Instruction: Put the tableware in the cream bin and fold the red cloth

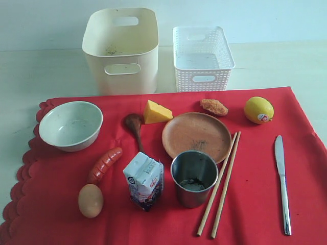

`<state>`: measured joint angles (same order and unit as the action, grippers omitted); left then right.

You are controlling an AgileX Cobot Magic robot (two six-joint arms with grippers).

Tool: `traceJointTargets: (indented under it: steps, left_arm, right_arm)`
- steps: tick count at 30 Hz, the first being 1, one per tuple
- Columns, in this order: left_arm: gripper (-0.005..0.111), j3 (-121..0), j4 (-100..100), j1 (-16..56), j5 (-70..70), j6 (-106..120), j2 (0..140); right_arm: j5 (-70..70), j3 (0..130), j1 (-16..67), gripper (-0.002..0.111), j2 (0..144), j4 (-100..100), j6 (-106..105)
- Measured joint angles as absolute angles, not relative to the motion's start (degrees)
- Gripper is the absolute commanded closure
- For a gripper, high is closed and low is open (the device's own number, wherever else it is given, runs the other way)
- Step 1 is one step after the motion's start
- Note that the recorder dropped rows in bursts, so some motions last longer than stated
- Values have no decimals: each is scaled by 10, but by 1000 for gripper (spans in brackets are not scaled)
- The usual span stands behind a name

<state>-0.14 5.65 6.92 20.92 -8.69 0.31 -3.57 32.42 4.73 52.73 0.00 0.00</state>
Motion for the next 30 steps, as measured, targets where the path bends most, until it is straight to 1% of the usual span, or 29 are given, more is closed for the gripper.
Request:
traceJointTargets:
  steps: [16, 30]
  left_arm:
    - [107, -1, 57, 69, 209, -87, 3]
    - [107, -1, 57, 69, 209, -87, 3]
  right_arm:
    - [-37, 326, 47, 108, 532, 0, 0]
    - [-144, 409, 47, 108, 655, 0, 0]
